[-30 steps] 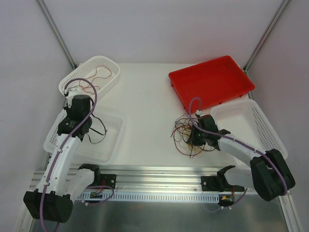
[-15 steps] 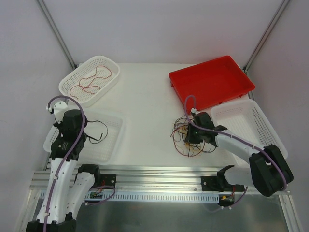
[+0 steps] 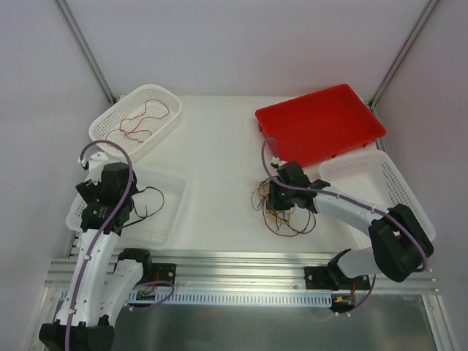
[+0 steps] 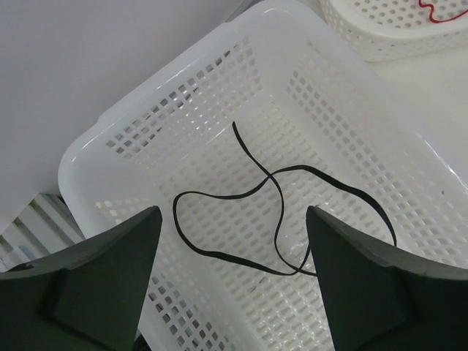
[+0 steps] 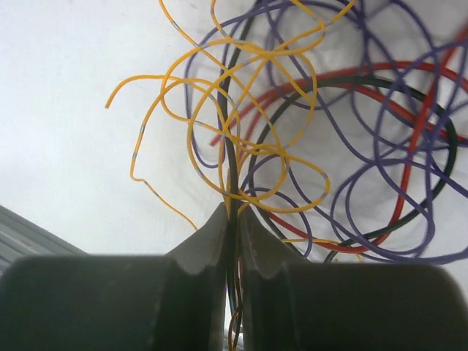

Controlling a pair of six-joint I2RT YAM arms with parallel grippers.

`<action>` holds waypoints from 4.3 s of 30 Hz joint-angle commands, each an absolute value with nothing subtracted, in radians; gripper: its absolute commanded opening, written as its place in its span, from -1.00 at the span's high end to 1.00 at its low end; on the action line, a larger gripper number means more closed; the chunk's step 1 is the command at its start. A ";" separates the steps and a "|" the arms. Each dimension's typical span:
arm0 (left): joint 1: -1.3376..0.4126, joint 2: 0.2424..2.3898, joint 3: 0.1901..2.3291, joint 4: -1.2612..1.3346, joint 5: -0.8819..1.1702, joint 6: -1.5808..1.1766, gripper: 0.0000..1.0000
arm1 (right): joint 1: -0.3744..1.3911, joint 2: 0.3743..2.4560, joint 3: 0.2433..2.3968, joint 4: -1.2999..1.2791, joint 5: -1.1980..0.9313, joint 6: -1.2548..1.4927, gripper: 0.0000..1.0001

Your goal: Untangle the cables

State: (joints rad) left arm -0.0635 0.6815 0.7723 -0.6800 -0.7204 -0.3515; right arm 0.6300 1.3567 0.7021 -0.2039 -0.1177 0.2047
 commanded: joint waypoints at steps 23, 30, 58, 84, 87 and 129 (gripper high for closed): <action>-0.575 0.948 0.951 -0.569 -0.129 -0.572 -0.96 | 0.591 1.211 0.770 -0.390 0.035 0.084 -0.29; -0.776 1.170 1.043 -0.465 -0.176 -0.591 -0.98 | 0.473 1.226 0.661 -0.318 -0.052 0.100 -0.11; -0.951 1.936 1.370 -0.287 -0.164 -0.600 -0.98 | 0.491 0.933 0.874 -0.595 -0.123 0.005 0.99; -0.839 1.928 1.155 -0.293 -0.399 -0.641 -0.32 | 0.491 0.752 1.609 -0.924 0.038 -0.206 0.99; -0.824 1.914 1.137 -0.293 -0.397 -0.646 -0.32 | 0.492 0.729 1.650 -0.875 0.060 -0.212 0.99; -0.880 1.289 0.982 -0.250 -0.209 -0.439 -0.98 | 0.492 0.808 1.071 -0.612 -0.242 -0.005 0.99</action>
State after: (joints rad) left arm -0.8421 1.3487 1.0046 -0.2840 -0.2359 -0.5186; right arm 0.4889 0.8070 1.0908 -0.7120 -0.1944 -0.0727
